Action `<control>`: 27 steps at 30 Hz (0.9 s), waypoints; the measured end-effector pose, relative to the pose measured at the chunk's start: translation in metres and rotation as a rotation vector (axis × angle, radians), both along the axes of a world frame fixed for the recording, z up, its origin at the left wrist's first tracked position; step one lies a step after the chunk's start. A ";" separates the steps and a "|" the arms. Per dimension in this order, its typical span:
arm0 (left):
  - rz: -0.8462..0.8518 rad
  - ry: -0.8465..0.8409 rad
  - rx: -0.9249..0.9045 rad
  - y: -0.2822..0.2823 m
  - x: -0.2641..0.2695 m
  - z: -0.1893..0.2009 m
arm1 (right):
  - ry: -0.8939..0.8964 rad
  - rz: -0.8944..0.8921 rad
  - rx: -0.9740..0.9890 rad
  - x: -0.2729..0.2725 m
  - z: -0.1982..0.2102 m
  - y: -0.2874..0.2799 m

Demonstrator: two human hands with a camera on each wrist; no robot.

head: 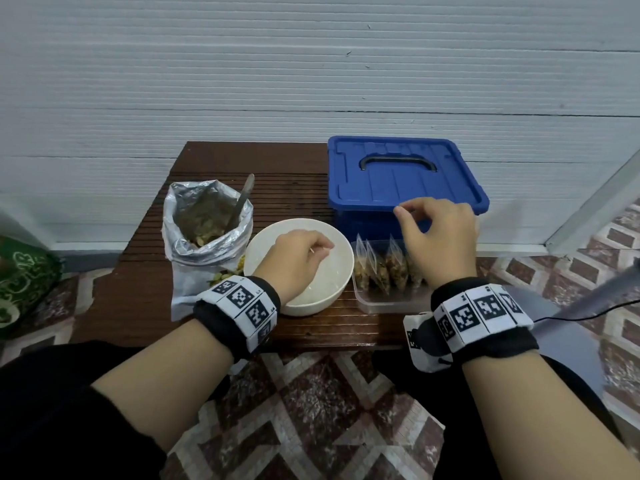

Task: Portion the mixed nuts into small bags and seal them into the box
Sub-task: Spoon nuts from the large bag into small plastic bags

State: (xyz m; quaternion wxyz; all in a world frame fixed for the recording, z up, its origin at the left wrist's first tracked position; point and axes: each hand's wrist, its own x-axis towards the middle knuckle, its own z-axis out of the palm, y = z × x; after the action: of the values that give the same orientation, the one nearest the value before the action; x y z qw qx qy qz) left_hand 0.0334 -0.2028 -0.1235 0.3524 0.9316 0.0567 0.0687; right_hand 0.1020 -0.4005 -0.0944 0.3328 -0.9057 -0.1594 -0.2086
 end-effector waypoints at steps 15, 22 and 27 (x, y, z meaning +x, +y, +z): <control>0.029 -0.196 -0.587 -0.001 -0.002 0.031 | 0.441 0.480 0.119 -0.016 0.002 0.027; 0.097 -0.238 -0.627 0.001 -0.002 0.040 | 0.581 0.474 0.233 -0.012 0.005 0.023; 0.242 -0.190 -0.583 0.005 0.002 0.028 | 0.649 0.443 0.394 -0.010 0.009 0.017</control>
State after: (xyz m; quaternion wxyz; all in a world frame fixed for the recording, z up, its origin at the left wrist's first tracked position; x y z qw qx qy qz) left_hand 0.0353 -0.1979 -0.0952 0.5972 0.7675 0.1513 0.1775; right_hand 0.0921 -0.3834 -0.0850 0.5689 -0.7875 -0.1939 0.1365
